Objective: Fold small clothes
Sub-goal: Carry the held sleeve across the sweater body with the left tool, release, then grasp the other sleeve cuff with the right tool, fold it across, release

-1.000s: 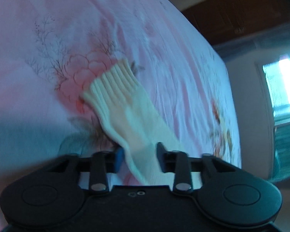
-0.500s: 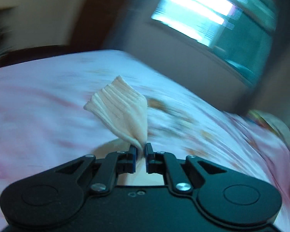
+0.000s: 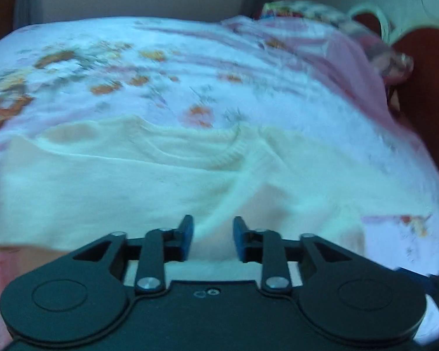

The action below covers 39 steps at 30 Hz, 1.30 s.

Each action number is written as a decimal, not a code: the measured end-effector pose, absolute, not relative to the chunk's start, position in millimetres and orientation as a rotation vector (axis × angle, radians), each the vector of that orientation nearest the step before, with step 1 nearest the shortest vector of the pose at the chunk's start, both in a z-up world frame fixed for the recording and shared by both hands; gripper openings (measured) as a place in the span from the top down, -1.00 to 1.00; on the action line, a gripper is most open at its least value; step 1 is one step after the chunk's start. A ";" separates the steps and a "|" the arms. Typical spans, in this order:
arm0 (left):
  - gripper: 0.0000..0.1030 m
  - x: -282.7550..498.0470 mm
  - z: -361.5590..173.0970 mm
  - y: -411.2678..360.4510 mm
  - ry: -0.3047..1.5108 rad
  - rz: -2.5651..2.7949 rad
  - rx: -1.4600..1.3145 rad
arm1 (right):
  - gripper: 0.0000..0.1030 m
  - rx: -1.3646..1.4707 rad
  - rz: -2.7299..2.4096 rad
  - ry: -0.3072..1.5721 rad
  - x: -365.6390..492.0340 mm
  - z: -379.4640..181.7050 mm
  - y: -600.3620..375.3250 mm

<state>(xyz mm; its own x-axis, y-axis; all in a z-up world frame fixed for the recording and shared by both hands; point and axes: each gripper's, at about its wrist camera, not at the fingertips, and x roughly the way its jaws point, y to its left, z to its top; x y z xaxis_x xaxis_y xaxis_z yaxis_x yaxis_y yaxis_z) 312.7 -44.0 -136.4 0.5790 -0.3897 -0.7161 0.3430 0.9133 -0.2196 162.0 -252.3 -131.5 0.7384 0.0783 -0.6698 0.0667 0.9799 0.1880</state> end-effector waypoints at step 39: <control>-0.05 329.0 -146.3 49.8 0.803 -0.100 -0.083 | 0.84 0.156 0.006 0.655 308.4 -126.0 -277.8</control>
<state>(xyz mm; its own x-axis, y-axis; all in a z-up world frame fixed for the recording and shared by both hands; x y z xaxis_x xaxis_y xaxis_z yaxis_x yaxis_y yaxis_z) 329.0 49.8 -146.3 0.6906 -0.1204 -0.7131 0.0576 0.9921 -0.1117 308.4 -277.8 -126.0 0.7932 0.0547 -0.6066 0.0438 0.9882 0.1464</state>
